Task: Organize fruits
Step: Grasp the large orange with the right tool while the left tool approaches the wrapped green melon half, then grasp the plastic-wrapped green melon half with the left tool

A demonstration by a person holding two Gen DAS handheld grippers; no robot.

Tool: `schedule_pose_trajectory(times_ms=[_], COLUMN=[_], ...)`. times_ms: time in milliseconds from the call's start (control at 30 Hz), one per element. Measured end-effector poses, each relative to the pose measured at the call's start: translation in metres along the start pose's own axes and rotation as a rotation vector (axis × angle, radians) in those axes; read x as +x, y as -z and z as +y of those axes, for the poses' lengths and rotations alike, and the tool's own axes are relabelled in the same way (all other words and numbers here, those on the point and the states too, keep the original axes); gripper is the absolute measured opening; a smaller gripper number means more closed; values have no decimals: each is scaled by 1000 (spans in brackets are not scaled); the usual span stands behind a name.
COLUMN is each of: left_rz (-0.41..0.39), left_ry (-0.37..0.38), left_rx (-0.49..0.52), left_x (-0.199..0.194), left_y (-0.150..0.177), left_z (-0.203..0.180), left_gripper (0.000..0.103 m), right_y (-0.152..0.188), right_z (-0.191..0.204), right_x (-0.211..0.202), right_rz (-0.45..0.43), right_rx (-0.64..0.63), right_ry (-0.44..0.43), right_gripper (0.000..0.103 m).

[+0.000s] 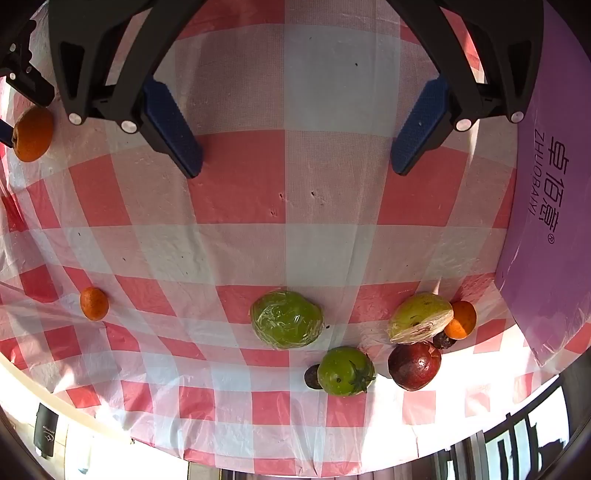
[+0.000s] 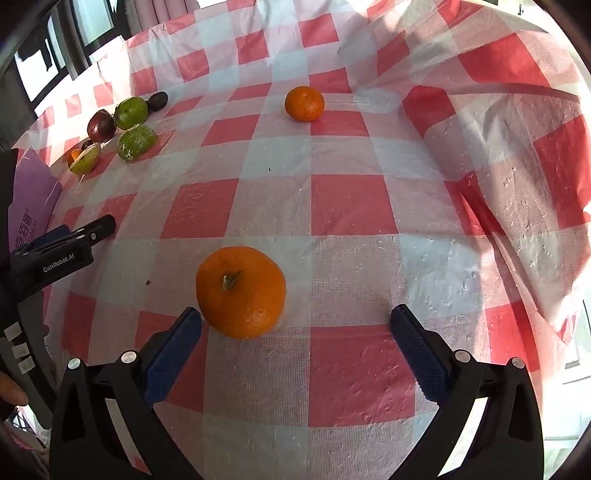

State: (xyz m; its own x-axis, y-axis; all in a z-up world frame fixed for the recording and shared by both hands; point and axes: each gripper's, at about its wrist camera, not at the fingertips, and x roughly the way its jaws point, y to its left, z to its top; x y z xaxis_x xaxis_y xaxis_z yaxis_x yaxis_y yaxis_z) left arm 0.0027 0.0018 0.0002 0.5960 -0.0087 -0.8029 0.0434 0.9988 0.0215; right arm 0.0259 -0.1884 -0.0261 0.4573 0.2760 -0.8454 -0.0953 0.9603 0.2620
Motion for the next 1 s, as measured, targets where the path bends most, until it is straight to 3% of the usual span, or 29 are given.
schedule_pose_trajectory(times_ms=[300,500,600,800,1000], left_rz=[0,0,12,72,57], left_ry=[0,0,6,21,20], left_rx=[0,0,9,69,139], left_x=[0,0,1,12,27], left_y=[0,0,-3,-23,-49], left_z=[0,0,0,-6,-12], left_gripper=[102,102,102,102,102], right_y=[-14,-15,-16,-17,-31], right_z=[20,32,40,44,58], right_x=[7,2,0,1,-4], right_rz=[16,-18,-23,-1,-26], right_rx=[-73,-80,-104,-103,-132], right_ry=[74,17,-4,0,-20], right_gripper=[94,67,45,44,44])
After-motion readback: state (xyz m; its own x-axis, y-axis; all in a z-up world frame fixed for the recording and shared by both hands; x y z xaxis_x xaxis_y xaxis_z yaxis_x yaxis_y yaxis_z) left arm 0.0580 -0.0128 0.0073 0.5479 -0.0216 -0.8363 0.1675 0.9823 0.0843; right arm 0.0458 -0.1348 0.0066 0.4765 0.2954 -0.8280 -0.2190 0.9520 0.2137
